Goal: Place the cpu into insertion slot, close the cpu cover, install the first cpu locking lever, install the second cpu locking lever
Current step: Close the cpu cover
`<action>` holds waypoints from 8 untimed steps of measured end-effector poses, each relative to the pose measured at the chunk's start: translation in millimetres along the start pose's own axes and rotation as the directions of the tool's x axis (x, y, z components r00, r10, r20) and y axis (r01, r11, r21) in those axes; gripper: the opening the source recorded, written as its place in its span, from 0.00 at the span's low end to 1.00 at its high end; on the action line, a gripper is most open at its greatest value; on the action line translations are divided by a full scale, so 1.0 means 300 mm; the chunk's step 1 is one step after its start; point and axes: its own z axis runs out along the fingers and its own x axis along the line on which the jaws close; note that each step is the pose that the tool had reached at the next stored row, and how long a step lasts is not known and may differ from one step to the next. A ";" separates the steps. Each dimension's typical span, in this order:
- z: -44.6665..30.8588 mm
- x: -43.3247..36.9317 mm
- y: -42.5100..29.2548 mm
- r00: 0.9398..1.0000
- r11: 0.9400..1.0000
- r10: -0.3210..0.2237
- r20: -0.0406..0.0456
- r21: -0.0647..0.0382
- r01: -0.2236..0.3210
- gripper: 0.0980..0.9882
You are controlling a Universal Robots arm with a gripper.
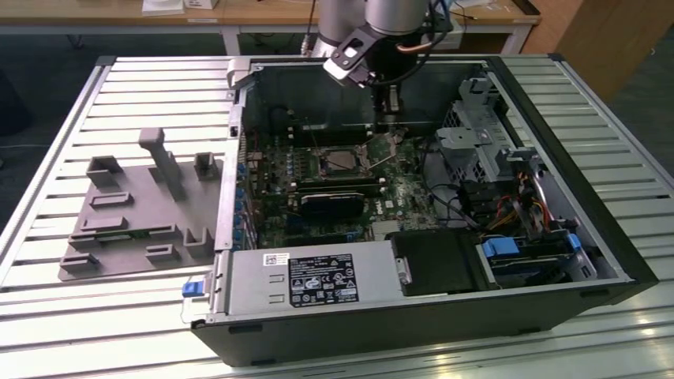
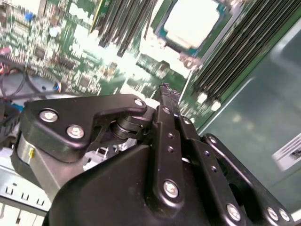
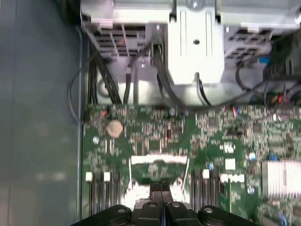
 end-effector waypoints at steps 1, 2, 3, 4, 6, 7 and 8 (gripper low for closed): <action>0.001 0.000 0.013 1.000 1.000 0.000 0.000 0.001 0.000 0.00; 0.002 0.001 0.025 1.000 1.000 0.000 0.000 0.001 0.000 0.00; 0.003 0.001 0.037 1.000 1.000 0.000 0.000 0.002 0.000 0.00; 0.003 0.001 0.049 1.000 1.000 0.000 0.000 0.003 0.000 0.00; 0.005 0.002 0.072 1.000 1.000 0.000 0.000 0.004 0.000 0.00; 0.006 0.002 0.080 1.000 1.000 0.000 0.000 0.005 0.000 0.00; 0.006 0.002 0.087 1.000 1.000 0.000 0.000 0.005 0.000 0.00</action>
